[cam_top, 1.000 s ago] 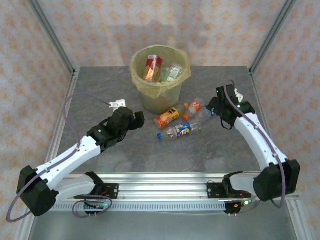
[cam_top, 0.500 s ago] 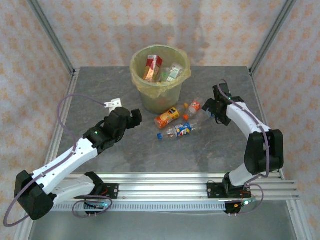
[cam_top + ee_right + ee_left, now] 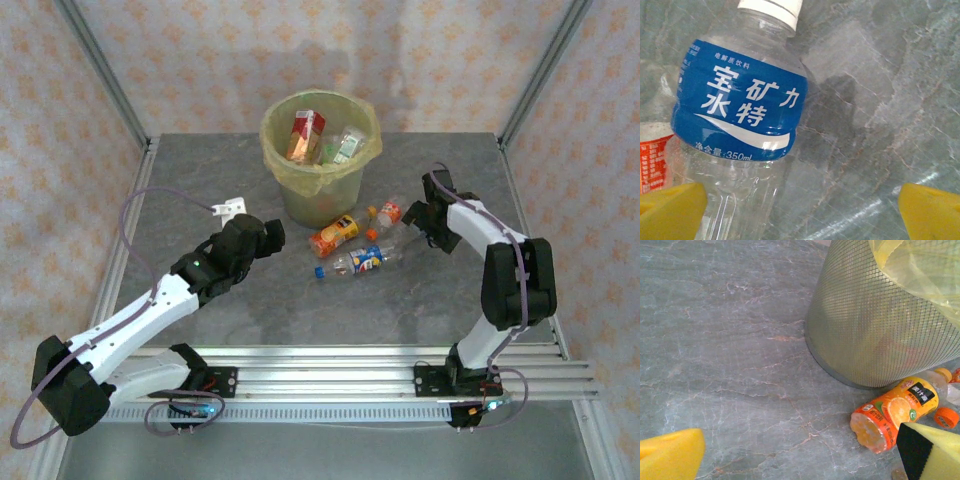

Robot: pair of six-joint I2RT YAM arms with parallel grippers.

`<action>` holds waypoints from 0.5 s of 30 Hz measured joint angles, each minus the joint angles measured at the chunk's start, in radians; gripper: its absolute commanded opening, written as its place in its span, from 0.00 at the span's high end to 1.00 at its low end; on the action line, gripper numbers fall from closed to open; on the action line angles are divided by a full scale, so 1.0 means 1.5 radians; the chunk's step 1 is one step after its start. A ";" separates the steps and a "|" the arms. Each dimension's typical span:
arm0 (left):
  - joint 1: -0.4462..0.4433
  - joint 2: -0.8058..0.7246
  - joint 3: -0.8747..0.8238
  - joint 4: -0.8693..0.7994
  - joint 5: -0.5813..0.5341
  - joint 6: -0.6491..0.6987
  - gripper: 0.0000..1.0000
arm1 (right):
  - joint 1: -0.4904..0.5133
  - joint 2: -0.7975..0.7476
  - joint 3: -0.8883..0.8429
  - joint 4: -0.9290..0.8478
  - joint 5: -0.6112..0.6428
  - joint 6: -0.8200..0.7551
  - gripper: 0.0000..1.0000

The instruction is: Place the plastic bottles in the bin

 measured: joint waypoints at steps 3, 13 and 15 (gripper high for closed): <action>0.000 0.000 0.000 -0.001 -0.002 0.000 0.00 | -0.001 0.008 0.006 0.006 -0.005 0.000 0.03; 0.000 0.004 0.000 -0.001 -0.010 0.000 0.00 | -0.001 -0.016 -0.001 0.005 -0.017 0.007 0.03; 0.000 0.005 0.000 -0.001 -0.011 0.000 0.00 | -0.001 -0.045 -0.016 0.005 -0.025 0.015 0.02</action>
